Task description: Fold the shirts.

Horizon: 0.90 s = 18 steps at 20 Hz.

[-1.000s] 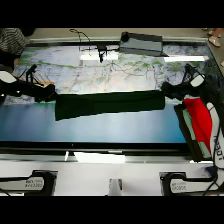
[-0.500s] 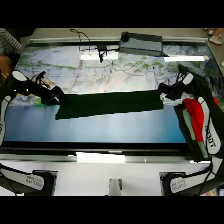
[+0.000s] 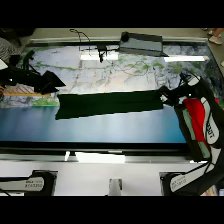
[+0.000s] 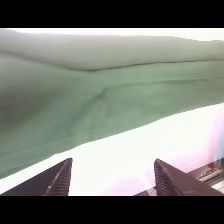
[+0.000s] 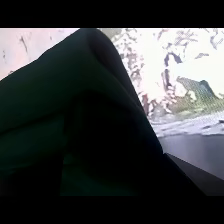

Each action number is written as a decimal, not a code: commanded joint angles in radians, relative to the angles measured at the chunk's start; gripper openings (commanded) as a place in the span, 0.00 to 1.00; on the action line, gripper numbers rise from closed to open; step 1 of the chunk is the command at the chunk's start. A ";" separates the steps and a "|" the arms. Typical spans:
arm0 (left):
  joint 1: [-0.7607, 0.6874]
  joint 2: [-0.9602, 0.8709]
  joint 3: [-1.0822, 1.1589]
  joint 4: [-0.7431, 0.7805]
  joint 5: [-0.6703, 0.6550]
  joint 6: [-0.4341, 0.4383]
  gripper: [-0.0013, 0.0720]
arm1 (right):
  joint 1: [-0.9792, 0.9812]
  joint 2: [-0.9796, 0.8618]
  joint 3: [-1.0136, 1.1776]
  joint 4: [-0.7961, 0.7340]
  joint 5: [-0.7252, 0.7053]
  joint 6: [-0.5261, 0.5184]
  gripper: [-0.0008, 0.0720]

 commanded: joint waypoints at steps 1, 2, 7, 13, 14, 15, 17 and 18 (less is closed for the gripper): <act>-0.041 0.082 0.003 -0.049 0.006 0.006 0.83 | -0.003 -0.047 0.002 0.135 0.034 -0.013 0.96; -0.053 0.095 0.003 -0.062 0.007 0.006 0.83 | 0.003 -0.056 0.002 0.142 0.034 0.010 0.91; -0.142 0.084 0.001 -0.062 0.042 0.010 0.83 | 0.008 -0.067 0.002 0.137 0.028 0.072 0.27; -0.331 -0.036 0.001 -0.063 0.196 0.013 0.07 | 0.008 0.040 0.002 0.161 0.115 -0.017 0.04; -0.376 -0.070 0.001 -0.067 0.242 0.012 0.07 | 0.008 0.088 0.002 0.160 0.132 -0.027 0.04; -0.425 -0.113 0.001 -0.084 0.287 0.009 0.07 | 0.008 0.138 0.002 0.160 0.150 -0.031 0.04; -0.518 -0.212 0.001 -0.138 0.365 0.009 0.07 | 0.010 0.244 0.002 0.158 0.224 -0.034 0.04; -0.550 -0.262 0.002 -0.185 0.380 0.010 0.07 | 0.010 0.290 0.002 0.149 0.268 -0.034 0.04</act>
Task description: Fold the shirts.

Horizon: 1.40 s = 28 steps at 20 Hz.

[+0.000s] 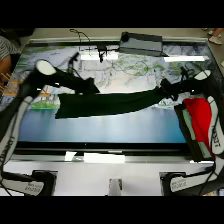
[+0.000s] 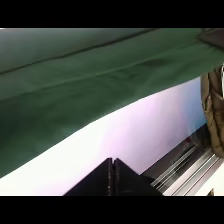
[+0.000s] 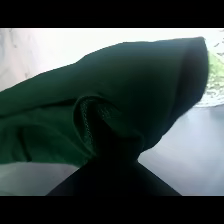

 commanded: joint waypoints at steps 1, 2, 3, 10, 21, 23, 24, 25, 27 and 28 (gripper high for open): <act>-0.134 -0.162 0.001 -0.153 0.118 0.000 0.07 | 0.002 0.166 0.000 -0.013 0.154 -0.016 0.04; -0.154 -0.201 0.001 -0.232 0.129 0.015 0.07 | 0.002 0.204 0.000 -0.013 0.194 -0.013 0.04; -0.174 -0.236 0.001 -0.313 0.143 0.048 0.07 | 0.002 0.243 0.000 -0.012 0.238 0.000 0.04; -0.323 -0.373 0.001 -0.455 0.253 0.000 0.07 | 0.002 0.502 0.000 -0.013 0.343 0.085 0.04; -0.170 -0.050 0.000 0.013 0.146 0.068 0.06 | 0.297 0.452 -0.003 -0.075 0.097 0.140 0.04; -0.082 0.099 0.001 0.180 0.102 0.018 0.06 | 0.368 0.368 -0.003 -0.072 0.001 0.167 0.04; -0.031 0.173 0.001 0.226 0.076 0.013 0.06 | 0.395 0.320 -0.003 -0.047 -0.034 0.168 0.04; 0.017 0.238 0.001 0.243 0.055 0.013 0.06 | 0.422 0.267 -0.003 0.006 -0.070 0.167 0.04; 0.110 0.360 0.000 0.245 0.023 0.013 0.06 | 0.481 0.166 -0.003 0.112 -0.161 0.135 0.04; 0.147 0.415 0.000 0.245 0.014 0.013 0.07 | 0.510 0.116 -0.003 0.149 -0.210 0.126 0.04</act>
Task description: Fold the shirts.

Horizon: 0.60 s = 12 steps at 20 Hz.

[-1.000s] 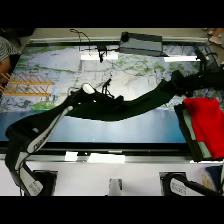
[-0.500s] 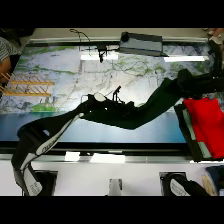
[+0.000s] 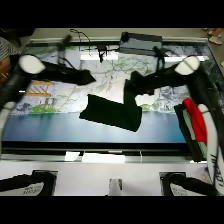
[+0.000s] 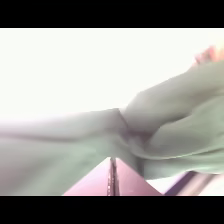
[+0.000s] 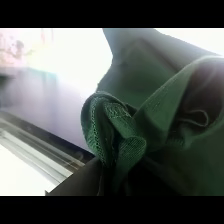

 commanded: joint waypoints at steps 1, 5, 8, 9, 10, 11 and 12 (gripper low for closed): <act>0.142 0.216 0.000 0.095 -0.059 -0.018 0.06 | 0.109 -0.167 0.000 0.148 -0.188 -0.023 0.04; 0.182 0.347 0.000 0.095 -0.116 -0.017 0.07 | 0.198 -0.309 0.000 0.291 -0.277 -0.041 0.04; 0.174 0.380 0.000 0.095 -0.156 -0.017 0.06 | 0.245 -0.350 0.000 0.311 -0.385 -0.041 0.18; 0.172 0.383 0.000 0.095 -0.161 -0.017 0.07 | 0.253 -0.352 0.000 0.312 -0.430 -0.040 0.52; 0.167 0.383 0.000 0.095 -0.164 -0.017 0.07 | 0.256 -0.350 0.000 0.312 -0.468 -0.041 0.82; 0.167 0.381 0.000 0.095 -0.167 -0.017 0.07 | 0.256 -0.348 0.000 0.316 -0.480 -0.041 0.89; 0.166 0.380 0.000 0.095 -0.166 -0.016 0.07 | 0.252 -0.344 0.000 0.314 -0.467 -0.041 0.89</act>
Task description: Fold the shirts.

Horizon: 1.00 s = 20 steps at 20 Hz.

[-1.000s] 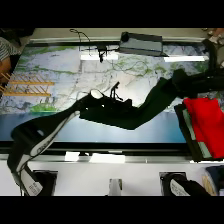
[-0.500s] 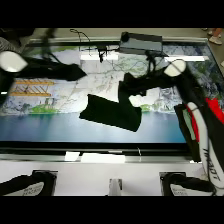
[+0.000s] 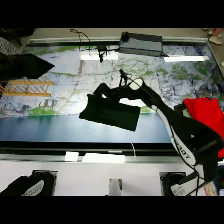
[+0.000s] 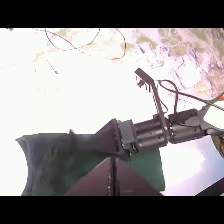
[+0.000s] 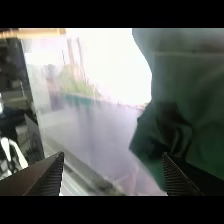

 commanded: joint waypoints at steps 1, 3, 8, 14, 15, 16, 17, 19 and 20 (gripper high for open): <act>0.000 0.013 0.000 0.004 -0.022 0.000 0.07 | 0.008 -0.008 0.001 0.015 -0.030 -0.003 0.89; 0.000 0.012 0.000 0.004 -0.022 0.002 0.07 | -0.020 0.008 0.001 -0.066 0.120 -0.003 0.89; 0.000 0.013 0.000 0.008 -0.025 0.008 0.07 | -0.146 0.066 0.000 -0.503 0.566 0.005 0.88; 0.000 0.012 0.000 0.007 -0.037 0.007 0.07 | -0.377 0.121 -0.151 -0.610 0.635 0.044 0.86; 0.000 0.012 0.000 0.007 -0.037 0.006 0.07 | -0.374 0.120 -0.199 -0.587 0.591 0.041 0.84; 0.000 0.012 0.000 0.007 -0.037 0.006 0.07 | -0.366 0.120 -0.244 -0.547 0.528 0.028 0.84; 0.000 0.012 0.000 0.006 -0.037 0.004 0.07 | -0.356 0.120 -0.283 -0.497 0.452 0.016 0.84; 0.000 0.012 0.000 0.005 -0.037 -0.002 0.07 | -0.342 0.116 -0.328 -0.407 0.327 0.016 0.75; 0.000 0.012 0.000 0.003 -0.037 -0.011 0.07 | -0.332 0.108 -0.334 -0.387 0.298 0.017 0.73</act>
